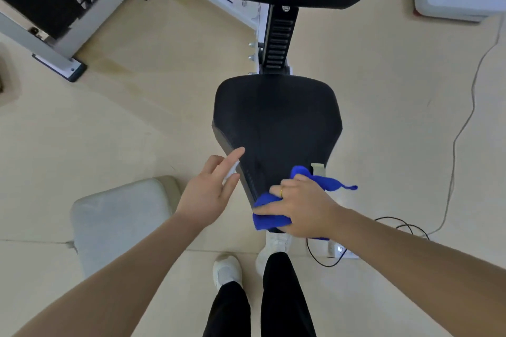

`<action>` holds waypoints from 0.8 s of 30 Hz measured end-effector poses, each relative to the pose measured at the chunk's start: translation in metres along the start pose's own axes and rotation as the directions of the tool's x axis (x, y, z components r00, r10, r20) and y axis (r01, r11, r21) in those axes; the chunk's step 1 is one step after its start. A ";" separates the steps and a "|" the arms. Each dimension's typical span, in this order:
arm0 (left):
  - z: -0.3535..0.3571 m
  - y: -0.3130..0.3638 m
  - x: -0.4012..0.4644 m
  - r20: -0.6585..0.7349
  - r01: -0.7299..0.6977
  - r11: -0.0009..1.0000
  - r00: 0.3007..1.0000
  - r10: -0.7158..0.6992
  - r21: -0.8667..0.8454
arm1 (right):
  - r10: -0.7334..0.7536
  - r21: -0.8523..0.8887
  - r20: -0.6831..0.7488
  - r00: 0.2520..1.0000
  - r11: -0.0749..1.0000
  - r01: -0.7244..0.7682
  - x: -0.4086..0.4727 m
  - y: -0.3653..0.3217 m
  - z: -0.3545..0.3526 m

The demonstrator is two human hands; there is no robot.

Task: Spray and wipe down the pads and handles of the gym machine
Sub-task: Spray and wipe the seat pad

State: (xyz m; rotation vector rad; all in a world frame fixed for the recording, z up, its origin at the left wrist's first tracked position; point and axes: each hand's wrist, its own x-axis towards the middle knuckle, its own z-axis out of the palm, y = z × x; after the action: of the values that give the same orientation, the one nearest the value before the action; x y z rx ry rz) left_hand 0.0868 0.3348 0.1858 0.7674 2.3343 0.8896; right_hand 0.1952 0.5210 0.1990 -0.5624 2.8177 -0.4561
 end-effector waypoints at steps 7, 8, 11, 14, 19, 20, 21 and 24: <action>0.005 0.007 0.001 0.072 -0.099 0.985 0.993 0.089 0.140 | 0.781 0.072 -0.062 0.621 0.624 -0.778 0.042 0.055 -0.011; 0.006 0.012 0.003 0.083 -0.100 0.980 0.993 0.086 0.175 | 0.788 0.071 -0.064 0.612 0.615 -0.785 0.043 0.053 -0.012; 0.006 0.030 0.013 0.106 -0.096 0.946 0.992 0.066 0.310 | 0.763 0.070 -0.044 0.645 0.646 -0.760 0.034 0.050 -0.016; 0.007 0.059 0.029 0.154 -0.114 0.862 0.987 0.042 0.493 | 0.794 0.016 -0.084 0.603 0.606 -0.795 0.015 0.066 -0.027; 0.019 0.087 0.035 0.296 -0.175 0.813 0.955 0.003 0.556 | 0.914 0.177 -0.064 0.400 0.405 -0.897 -0.017 0.096 -0.035; 0.019 0.086 0.033 0.300 -0.154 0.821 0.954 -0.022 0.550 | 0.910 0.187 -0.045 0.412 0.413 -0.891 -0.020 0.097 -0.035; 0.017 0.084 0.032 0.290 -0.125 0.828 0.956 -0.047 0.547 | 0.899 0.196 -0.021 0.437 0.432 -0.880 -0.021 0.096 -0.036; 0.007 0.079 0.031 0.214 -0.007 0.846 0.968 -0.127 0.533 | 0.800 0.152 0.012 0.600 0.591 -0.792 -0.015 0.082 -0.041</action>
State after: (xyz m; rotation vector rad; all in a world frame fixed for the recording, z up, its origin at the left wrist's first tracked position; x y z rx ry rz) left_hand 0.0946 0.4069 0.2294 0.9490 2.3780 0.0878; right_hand 0.1700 0.6098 0.2116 0.7752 2.6753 -0.4600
